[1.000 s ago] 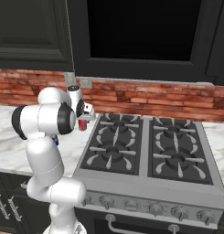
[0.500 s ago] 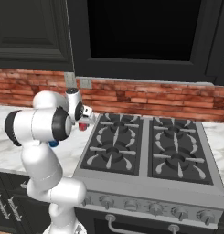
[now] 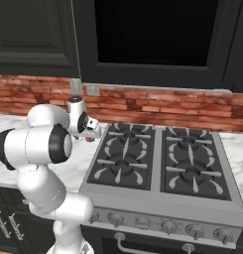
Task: Four empty soda cans are scattered around the kitchen. Gather all the cans and cluster them next to the stove for recycling.
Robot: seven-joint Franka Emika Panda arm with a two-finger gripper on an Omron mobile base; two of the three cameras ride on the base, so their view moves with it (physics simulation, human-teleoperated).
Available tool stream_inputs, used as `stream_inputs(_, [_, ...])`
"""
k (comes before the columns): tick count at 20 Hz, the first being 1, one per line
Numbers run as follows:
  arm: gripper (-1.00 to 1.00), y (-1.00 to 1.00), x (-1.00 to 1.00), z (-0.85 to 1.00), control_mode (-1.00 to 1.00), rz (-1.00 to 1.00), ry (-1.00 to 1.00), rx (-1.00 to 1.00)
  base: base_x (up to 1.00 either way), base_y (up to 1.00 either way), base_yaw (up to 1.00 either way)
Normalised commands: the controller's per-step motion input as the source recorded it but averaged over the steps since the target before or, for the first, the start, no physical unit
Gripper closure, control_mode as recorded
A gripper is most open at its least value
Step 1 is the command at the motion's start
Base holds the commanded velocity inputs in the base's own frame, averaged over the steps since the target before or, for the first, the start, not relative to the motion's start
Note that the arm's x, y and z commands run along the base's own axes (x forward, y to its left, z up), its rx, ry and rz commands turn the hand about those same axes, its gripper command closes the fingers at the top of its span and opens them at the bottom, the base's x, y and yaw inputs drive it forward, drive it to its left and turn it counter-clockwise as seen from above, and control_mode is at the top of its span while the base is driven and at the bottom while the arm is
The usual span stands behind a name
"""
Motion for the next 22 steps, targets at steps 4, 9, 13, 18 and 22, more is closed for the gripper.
stream_inputs(4, [-1.00, 0.00, -0.59, 0.00, -1.00, 0.00, 0.18, 0.00, 0.00, 0.00, 0.00])
stream_inputs(9, [-1.00, 0.00, -0.59, 0.00, -1.00, 0.00, 0.19, 0.00, 0.00, 0.00, 0.00])
stream_inputs(13, [-1.00, 0.03, -0.41, 0.00, -1.00, 0.00, 0.16, 0.00, 0.00, 0.00, 0.00])
stream_inputs(18, [-1.00, 0.32, -0.25, 0.00, -1.00, 0.00, 0.07, 0.00, 0.00, 0.00, 0.00])
stream_inputs(22, [-1.00, 0.51, -0.07, 0.00, -1.00, 0.00, 0.03, 0.00, 0.00, 0.00, 0.00])
